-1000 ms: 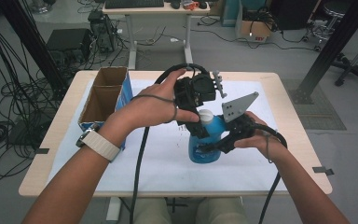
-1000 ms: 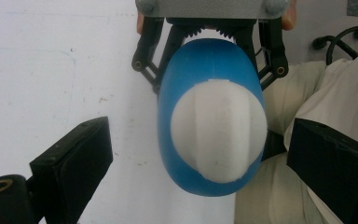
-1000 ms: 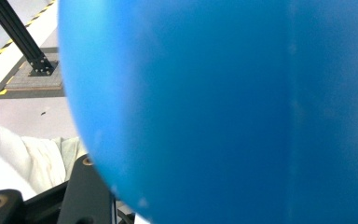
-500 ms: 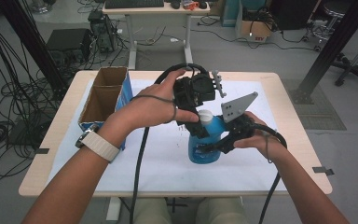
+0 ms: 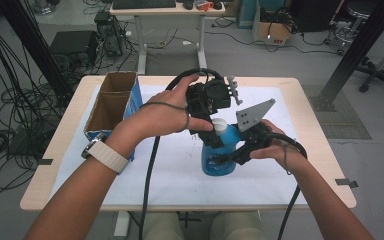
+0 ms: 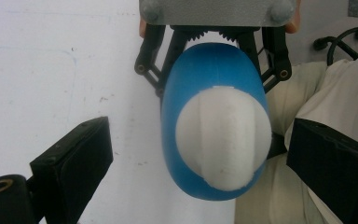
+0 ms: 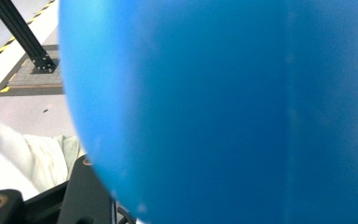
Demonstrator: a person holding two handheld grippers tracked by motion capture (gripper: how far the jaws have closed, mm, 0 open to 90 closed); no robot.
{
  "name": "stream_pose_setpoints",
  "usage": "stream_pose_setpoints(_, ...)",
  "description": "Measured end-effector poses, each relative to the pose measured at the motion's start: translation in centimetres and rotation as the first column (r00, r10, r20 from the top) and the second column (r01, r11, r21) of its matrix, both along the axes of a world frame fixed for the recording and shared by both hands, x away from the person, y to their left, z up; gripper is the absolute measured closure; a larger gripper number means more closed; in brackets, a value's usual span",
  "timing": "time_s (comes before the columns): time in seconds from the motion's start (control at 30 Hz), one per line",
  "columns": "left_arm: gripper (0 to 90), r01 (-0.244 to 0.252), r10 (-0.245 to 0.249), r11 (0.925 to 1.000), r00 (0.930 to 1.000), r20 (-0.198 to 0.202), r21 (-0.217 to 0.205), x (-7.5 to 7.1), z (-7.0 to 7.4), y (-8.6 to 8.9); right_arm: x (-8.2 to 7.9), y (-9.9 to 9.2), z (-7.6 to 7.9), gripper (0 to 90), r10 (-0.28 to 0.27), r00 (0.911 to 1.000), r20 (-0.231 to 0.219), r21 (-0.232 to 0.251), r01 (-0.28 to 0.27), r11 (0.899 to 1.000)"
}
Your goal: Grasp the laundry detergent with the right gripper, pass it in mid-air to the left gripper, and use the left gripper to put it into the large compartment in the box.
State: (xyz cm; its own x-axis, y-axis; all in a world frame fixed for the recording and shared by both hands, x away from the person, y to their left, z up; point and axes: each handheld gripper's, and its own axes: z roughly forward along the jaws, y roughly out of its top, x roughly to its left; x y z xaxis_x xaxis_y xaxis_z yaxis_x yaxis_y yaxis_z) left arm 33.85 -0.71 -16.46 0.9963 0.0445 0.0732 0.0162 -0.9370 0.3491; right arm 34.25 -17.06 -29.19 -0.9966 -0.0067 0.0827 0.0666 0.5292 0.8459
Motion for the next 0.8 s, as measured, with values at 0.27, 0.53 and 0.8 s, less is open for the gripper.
stream_pose_setpoints(0.27, 7.6, 0.013, -0.013, 0.9995, 0.9999, -0.006, 0.030, 0.1, -0.5, -0.4, -0.1, 0.0, 0.1, 42.3, 0.001, 1.0000, 0.004, -0.002, -0.001, 1.000)
stream_pose_setpoints(0.53, 8.8, 0.030, -0.029, 0.9981, 0.9994, -0.018, 0.054, 0.1, -1.0, -0.9, -0.2, 0.1, 0.2, 42.3, 0.014, 0.9999, 0.008, -0.010, -0.014, 1.000)
stream_pose_setpoints(0.8, 10.5, 0.041, -0.038, 0.9954, 0.9988, -0.031, 0.087, 0.1, -1.6, -1.5, -0.4, 0.3, 0.2, 42.3, -0.002, 0.9991, 0.042, -0.035, 0.004, 0.999)
